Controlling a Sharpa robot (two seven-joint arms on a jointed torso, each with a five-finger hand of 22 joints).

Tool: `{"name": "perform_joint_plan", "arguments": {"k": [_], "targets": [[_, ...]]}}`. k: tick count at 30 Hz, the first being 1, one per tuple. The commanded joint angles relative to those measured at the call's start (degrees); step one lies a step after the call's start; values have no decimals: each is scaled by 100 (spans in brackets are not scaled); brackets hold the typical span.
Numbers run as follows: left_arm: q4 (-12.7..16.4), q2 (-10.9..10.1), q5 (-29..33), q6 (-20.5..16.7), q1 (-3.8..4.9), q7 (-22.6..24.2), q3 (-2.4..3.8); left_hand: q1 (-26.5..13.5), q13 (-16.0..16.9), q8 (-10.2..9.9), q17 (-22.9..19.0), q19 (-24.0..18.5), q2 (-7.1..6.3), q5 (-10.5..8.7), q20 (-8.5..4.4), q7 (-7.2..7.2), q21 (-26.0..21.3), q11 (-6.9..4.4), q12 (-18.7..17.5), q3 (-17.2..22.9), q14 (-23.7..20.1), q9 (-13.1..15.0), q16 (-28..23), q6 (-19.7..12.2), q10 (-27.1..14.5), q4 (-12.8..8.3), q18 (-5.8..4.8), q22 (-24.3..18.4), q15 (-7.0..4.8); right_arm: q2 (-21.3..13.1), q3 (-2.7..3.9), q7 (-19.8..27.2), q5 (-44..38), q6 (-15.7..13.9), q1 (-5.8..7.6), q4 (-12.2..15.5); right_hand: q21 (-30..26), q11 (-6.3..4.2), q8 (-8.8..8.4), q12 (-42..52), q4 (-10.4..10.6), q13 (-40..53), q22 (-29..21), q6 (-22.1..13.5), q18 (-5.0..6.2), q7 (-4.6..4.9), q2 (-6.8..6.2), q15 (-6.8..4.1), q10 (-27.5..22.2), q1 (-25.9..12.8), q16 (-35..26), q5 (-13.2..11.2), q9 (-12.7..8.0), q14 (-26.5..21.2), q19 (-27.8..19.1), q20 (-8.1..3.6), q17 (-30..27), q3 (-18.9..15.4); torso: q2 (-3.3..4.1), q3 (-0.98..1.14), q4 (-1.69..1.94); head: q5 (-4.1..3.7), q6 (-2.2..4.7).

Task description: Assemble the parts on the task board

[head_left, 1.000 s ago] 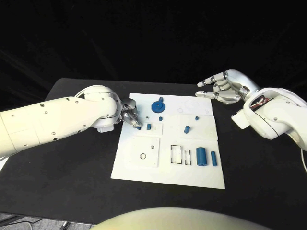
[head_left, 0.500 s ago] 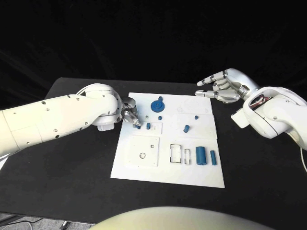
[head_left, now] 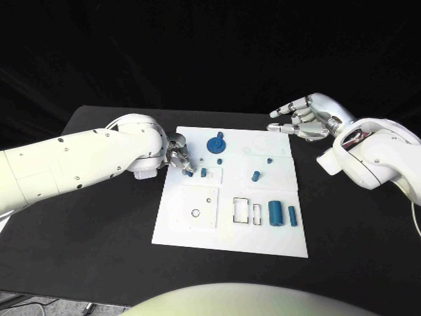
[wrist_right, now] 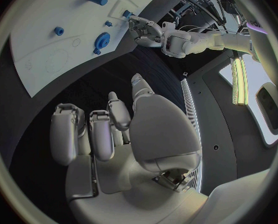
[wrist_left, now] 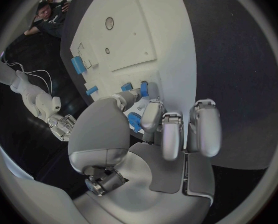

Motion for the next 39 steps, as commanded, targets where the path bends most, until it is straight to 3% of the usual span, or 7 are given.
{"name": "perform_joint_plan", "arguments": {"k": [1, 11, 26, 30, 36, 39], "targets": [[7, 25, 72, 172, -56, -84, -42, -83, 17, 6, 1509, 77, -16, 23, -43, -13, 32, -24, 31, -55, 591, 18, 17, 79, 39, 22, -9, 609, -50, 8, 1, 16, -6, 53, -3, -1, -20, -8, 7, 24, -7, -2, -5, 40, 76, -3, 61, -22, 12, -1, -39, 29, 10, 429, -29, -5, 699, -30, -3, -1, -2, 5, -10], [-5, 40, 50, 149, -56, -176, -42, -347, 110, 12, 1509, 117, -52, 22, -58, -35, 81, -42, 122, -318, 591, -2, 17, 178, 97, 220, -25, 671, -65, 10, 1, 20, -6, 51, -4, -1, -21, -8, 6, 16, -8, -9, -7, 41, 76, -3, 63, -22, 7, 1, -44, 32, 10, 428, -29, -5, 692, -33, -1, -2, -3, 1, -24], [-23, 32, 28, 150, -56, -215, -41, -429, 138, 16, 1509, 126, -76, 23, -62, -45, 90, -49, 147, -507, 591, -8, 17, 212, 114, 312, -29, 686, -69, 6, 1, 19, -6, 51, -4, 0, -21, -8, 6, 16, -8, -9, -7, 41, 76, -3, 63, -22, 7, 1, -44, 32, 10, 428, -29, -5, 692, -33, -1, -4, 1, -16, -29], [-31, 19, 26, 104, -56, -216, -40, -522, 149, 13, 1509, 133, -103, 22, -64, -40, 95, -47, 153, -926, 591, -23, 17, 247, 119, 493, -32, 702, -67, 6, 1, 20, -6, 49, -4, -3, -21, -8, 6, 16, -8, -9, -7, 41, 76, -3, 63, -22, 7, 1, -44, 32, 10, 428, -29, -5, 692, -33, -5, -5, 0, -17, -29], [-5, -30, 25, -50, -56, -198, -28, -611, 160, 13, 1509, 142, -35, 8, -60, -37, 94, -41, 155, -2217, 591, -35, 17, 277, 121, 932, -35, 723, -63, 7, 1, 22, -5, 48, -5, -8, -27, -8, 6, 7, -6, -16, -15, 41, 78, -3, 67, -22, 1, 2, -47, 37, 9, 427, -32, -6, 689, -39, -2, -7, 1, -18, -22], [25, -66, 25, -192, -56, -170, -20, -659, 170, 21, 1509, 154, 142, -251, -64, -37, 105, -40, 161, -2852, 591, -34, 17, 282, 128, 1010, -39, 746, -66, 8, 1, 23, -4, 48, -7, -10, -27, -8, 6, 7, -6, -16, -15, 41, 78, -3, 67, -22, 1, 2, -47, 37, 9, 427, -32, -6, 689, -39, -1, -7, -1, -27, -21]]}}
